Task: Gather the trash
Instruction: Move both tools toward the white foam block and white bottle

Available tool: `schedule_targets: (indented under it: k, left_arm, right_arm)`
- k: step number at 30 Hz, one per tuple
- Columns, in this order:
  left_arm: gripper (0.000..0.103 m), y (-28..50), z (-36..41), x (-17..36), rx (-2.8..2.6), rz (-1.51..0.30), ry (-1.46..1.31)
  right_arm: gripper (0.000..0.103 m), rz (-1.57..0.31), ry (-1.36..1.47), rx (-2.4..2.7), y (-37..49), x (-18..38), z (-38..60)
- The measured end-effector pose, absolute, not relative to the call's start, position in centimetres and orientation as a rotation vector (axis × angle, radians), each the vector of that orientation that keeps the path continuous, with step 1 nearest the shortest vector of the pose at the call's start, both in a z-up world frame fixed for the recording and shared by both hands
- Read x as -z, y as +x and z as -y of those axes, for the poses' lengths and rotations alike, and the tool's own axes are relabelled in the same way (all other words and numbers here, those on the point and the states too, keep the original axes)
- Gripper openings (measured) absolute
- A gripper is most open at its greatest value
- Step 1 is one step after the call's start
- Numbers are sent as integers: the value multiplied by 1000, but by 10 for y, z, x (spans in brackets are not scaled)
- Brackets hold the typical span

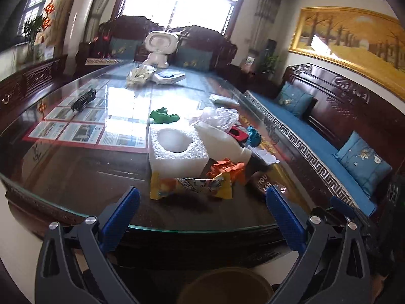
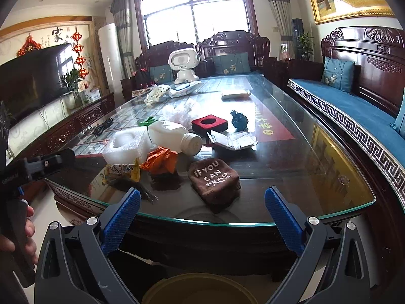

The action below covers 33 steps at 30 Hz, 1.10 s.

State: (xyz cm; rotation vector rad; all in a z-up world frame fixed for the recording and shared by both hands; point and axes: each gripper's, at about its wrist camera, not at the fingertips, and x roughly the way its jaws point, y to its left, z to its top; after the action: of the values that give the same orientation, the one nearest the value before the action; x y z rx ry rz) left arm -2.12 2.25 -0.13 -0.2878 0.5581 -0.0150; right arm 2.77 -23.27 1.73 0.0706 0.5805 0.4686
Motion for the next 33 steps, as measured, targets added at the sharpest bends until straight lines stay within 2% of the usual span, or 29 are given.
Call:
schedule_targets:
  k: [8,12,20,27,33]
  left_arm:
    - [99,-14,-15,6,61,-636,-253]
    - [99,-11,-20,5,95,-585,-283]
    - [99,9,-13,15,143,-602,-201]
    - [99,26,-31,28,80,-642,-247]
    - [99,63,-59,13,-32,-630,-262]
  right_arm:
    - [95,-569,67,-429,29,-15,240]
    - [95,-581,79,-436,31,-11,242]
    - [95,-618,105,-465,39,-3,238]
    - [95,-652,94,-469,50,6,232]
    - [95,-661,96,-469,59,10,228]
